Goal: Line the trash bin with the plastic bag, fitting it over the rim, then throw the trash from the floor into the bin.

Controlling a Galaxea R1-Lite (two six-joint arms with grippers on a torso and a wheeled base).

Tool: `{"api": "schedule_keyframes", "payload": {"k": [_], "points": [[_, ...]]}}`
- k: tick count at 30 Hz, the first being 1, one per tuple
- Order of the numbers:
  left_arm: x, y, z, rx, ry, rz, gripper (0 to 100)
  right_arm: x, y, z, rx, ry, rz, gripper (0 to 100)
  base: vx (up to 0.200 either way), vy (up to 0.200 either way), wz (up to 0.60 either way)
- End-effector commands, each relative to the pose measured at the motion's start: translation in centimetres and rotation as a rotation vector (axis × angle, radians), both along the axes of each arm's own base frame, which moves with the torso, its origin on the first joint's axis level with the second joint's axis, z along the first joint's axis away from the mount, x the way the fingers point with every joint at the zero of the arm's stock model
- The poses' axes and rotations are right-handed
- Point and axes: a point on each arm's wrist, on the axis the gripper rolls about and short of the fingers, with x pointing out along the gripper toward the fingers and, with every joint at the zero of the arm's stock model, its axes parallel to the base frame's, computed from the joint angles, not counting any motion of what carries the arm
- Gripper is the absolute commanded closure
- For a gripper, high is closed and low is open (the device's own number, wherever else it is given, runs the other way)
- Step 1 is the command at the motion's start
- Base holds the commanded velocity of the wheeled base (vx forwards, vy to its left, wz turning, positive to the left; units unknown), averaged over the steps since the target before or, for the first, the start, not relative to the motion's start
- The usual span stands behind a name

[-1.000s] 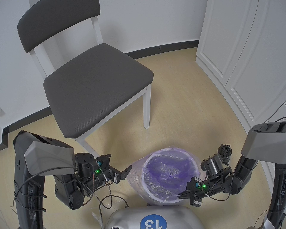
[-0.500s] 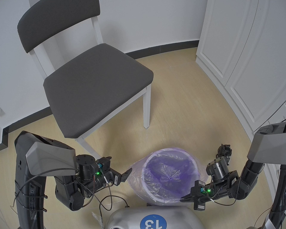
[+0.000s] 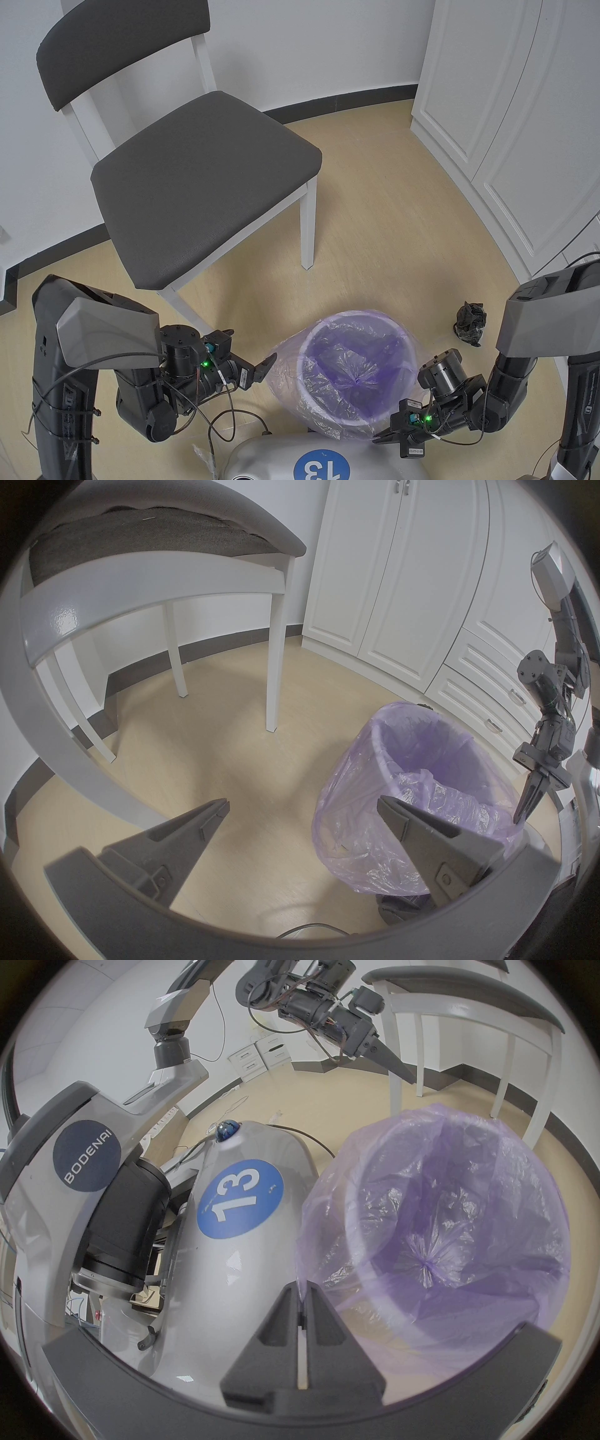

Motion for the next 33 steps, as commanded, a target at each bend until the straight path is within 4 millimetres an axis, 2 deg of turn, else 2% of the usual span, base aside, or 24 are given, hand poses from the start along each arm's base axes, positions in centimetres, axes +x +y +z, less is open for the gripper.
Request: {"api": "schedule_keyframes", "payload": {"k": [1,14,20,24,28,33], "points": [[0.0,0.0,0.2,-0.008,-0.017,-0.001,0,0.6,-0.3,-0.5,-0.007,0.002,-0.021,100,0.000,0.000,0.00],[-0.2,0.2,1.6,-0.022,-0.047,0.004,0,4.2,-1.4,0.3,0.013,-0.092,-0.124,100,0.000,0.000,0.00],[-0.3,0.4,1.7,-0.021,-0.047,0.008,0,6.8,-2.2,0.7,0.040,-0.144,-0.179,100,0.000,0.000,0.00],[-0.3,0.4,1.8,-0.022,-0.045,0.009,0,6.6,-2.3,0.7,0.038,-0.140,-0.177,100,0.000,0.000,0.00],[-0.3,0.4,2.3,-0.029,-0.059,0.009,0,5.8,-2.3,0.1,0.019,-0.110,-0.167,100,0.000,0.000,0.00],[-0.5,0.4,2.6,-0.032,-0.064,0.006,0,5.7,-2.2,-0.7,0.008,-0.089,-0.164,100,0.000,0.000,0.00]]}}
